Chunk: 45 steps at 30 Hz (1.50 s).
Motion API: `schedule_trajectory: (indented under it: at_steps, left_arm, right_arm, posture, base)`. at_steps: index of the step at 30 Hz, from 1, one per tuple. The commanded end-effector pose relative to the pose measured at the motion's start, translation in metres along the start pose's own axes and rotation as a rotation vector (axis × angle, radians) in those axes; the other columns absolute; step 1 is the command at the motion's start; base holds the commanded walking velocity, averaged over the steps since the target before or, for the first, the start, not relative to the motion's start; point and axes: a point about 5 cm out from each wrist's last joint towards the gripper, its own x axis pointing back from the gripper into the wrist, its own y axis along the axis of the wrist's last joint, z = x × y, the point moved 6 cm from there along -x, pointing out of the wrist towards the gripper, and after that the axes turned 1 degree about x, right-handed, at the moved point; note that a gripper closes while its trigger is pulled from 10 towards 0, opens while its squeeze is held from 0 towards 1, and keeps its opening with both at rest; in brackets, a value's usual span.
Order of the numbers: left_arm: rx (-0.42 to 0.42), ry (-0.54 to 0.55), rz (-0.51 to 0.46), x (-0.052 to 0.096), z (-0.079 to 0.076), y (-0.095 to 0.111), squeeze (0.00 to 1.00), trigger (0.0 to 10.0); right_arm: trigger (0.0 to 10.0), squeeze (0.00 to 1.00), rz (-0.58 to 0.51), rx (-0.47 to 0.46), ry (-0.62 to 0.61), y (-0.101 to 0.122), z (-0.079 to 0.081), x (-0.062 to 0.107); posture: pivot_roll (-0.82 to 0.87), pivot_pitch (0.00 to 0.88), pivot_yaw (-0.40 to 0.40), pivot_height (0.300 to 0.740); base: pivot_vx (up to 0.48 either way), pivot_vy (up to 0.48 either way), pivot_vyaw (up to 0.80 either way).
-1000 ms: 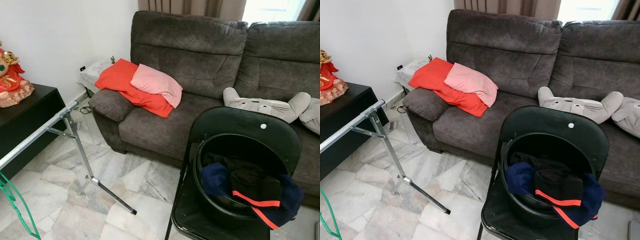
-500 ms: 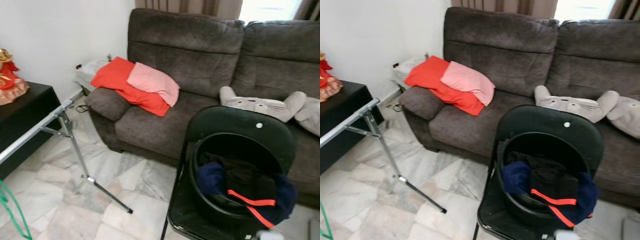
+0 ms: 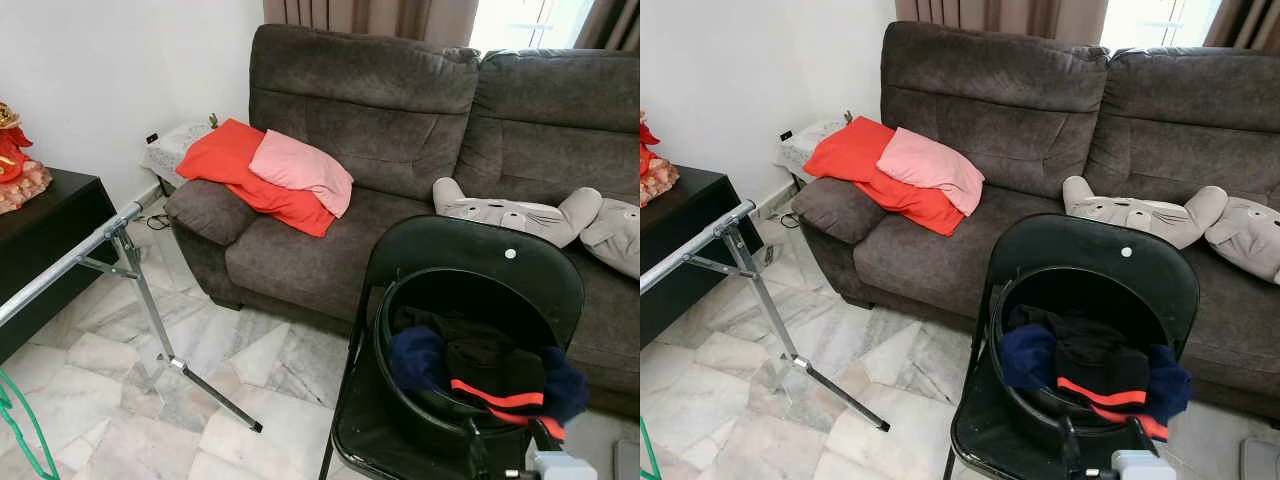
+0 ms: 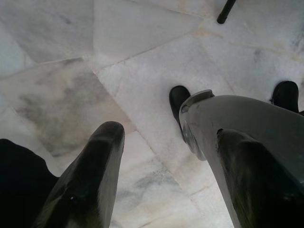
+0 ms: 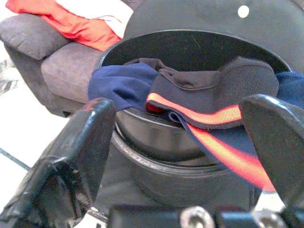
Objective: Hang hanger
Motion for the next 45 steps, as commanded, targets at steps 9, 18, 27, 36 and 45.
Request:
schedule_trajectory:
  at_steps: [9, 18, 27, 36, 45]
  left_arm:
    - [-0.04, -0.006, -0.026, -0.002, -0.001, 0.014, 0.0, 10.0]
    - [-0.035, 0.007, -0.048, -0.003, 0.006, 0.028, 0.0, 10.0]
    - [-0.024, 0.013, -0.048, -0.003, 0.007, 0.03, 0.0, 10.0]
    - [-0.018, 0.019, -0.05, -0.003, 0.011, 0.032, 0.0, 10.0]
    - [-0.022, 0.024, -0.036, -0.003, 0.011, 0.027, 0.0, 10.0]
  right_arm:
    - [10.0, 0.0, 0.006, 0.208, -0.226, 0.022, -0.042, 0.009]
    - [10.0, 0.53, 0.033, 0.568, -0.437, 0.045, -0.096, 0.0]
    - [10.0, 0.0, 0.158, 0.544, -0.39, 0.018, -0.087, -0.024]
    - [10.0, 1.0, 0.186, 0.504, -0.395, 0.014, -0.086, -0.038]
    - [10.0, 0.0, 0.228, 0.547, -0.376, 0.005, -0.083, -0.031]
  posture:
    - [-0.16, 0.0, 0.026, 0.74]
    - [-0.15, 0.0, 0.013, 0.74]
    - [-0.13, 0.008, 0.014, 0.74]
    - [-0.12, 0.024, 0.016, 0.74]
    - [-0.12, 0.029, 0.018, 0.74]
  base:
    - [0.0, 0.0, 0.0]
    - [0.0, 0.0, 0.0]
    - [0.0, 0.0, 0.0]
    - [0.0, 0.0, 0.0]
    - [0.0, 0.0, 0.0]
